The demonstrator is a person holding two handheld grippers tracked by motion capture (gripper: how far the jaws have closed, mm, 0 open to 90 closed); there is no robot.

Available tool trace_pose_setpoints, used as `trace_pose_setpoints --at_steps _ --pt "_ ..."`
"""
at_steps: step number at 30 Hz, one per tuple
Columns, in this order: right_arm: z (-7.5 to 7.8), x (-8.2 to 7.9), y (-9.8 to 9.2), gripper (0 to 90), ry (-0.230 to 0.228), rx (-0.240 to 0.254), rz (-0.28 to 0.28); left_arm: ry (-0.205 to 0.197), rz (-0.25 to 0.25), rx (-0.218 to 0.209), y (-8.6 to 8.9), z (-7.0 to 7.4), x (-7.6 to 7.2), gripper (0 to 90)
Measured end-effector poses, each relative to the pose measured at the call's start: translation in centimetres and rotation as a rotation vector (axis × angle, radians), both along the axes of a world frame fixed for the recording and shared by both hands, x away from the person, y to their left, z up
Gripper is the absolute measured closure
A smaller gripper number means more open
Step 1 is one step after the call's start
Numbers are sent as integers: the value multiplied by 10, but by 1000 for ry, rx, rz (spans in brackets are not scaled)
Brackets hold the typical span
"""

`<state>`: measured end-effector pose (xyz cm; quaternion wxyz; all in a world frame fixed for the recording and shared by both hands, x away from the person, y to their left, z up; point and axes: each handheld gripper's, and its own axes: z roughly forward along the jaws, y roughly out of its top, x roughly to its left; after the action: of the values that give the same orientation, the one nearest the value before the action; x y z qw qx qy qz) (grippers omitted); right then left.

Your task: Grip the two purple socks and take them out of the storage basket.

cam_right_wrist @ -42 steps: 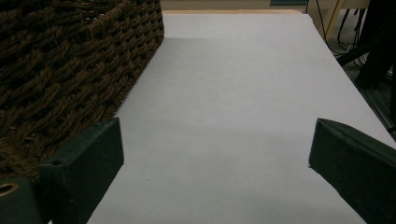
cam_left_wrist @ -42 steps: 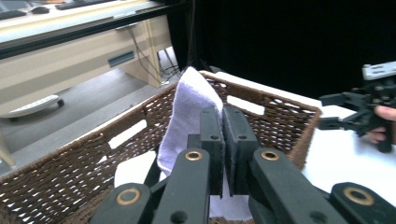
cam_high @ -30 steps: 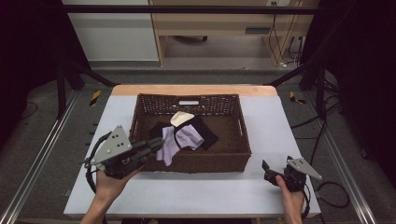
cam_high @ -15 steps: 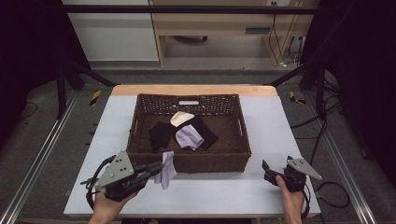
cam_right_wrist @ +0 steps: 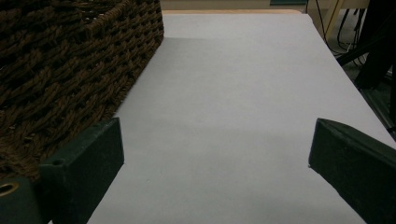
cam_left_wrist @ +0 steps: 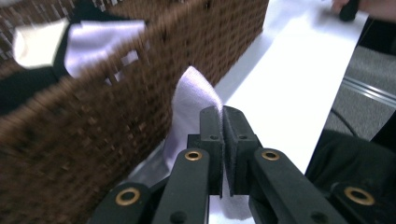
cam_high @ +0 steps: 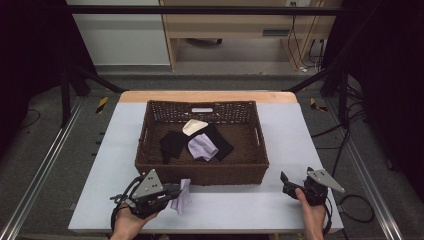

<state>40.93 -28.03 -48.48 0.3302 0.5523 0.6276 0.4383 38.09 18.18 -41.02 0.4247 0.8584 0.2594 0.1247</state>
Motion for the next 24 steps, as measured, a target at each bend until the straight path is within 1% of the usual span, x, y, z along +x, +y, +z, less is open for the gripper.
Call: trace_pose_setpoints --at_steps 5,8,11,13,14,15,16,17,18,19,23,24 --pt "0 0 0 37 -2 -2 1 40 1 34 -7 -19 6 860" --pt "0 0 0 37 1 -3 3 58 -4 36 -12 -30 9 852" --pt "0 0 0 37 1 -3 2 68 -7 39 -17 -37 9 794" --pt "0 0 0 37 -1 -2 2 68 -4 39 -19 -38 9 736" --pt "0 0 0 37 -1 -2 2 70 -9 37 -20 -38 9 736" --pt "0 0 0 37 0 0 4 65 -6 25 -22 -38 8 681" --pt "0 0 0 37 0 0 4 65 -6 25 -22 -38 8 652" --pt "0 0 0 37 1 0 4 64 -2 27 -22 -37 7 652" --pt "0 0 0 37 -1 1 3 57 10 21 -23 -36 5 596" --pt "0 0 0 37 -1 1 3 57 10 21 -23 -36 5 572" --pt "0 0 0 37 1 2 3 44 34 -4 -19 -28 2 513" --pt "0 0 0 37 2 1 4 44 34 -4 -19 -28 2 505"
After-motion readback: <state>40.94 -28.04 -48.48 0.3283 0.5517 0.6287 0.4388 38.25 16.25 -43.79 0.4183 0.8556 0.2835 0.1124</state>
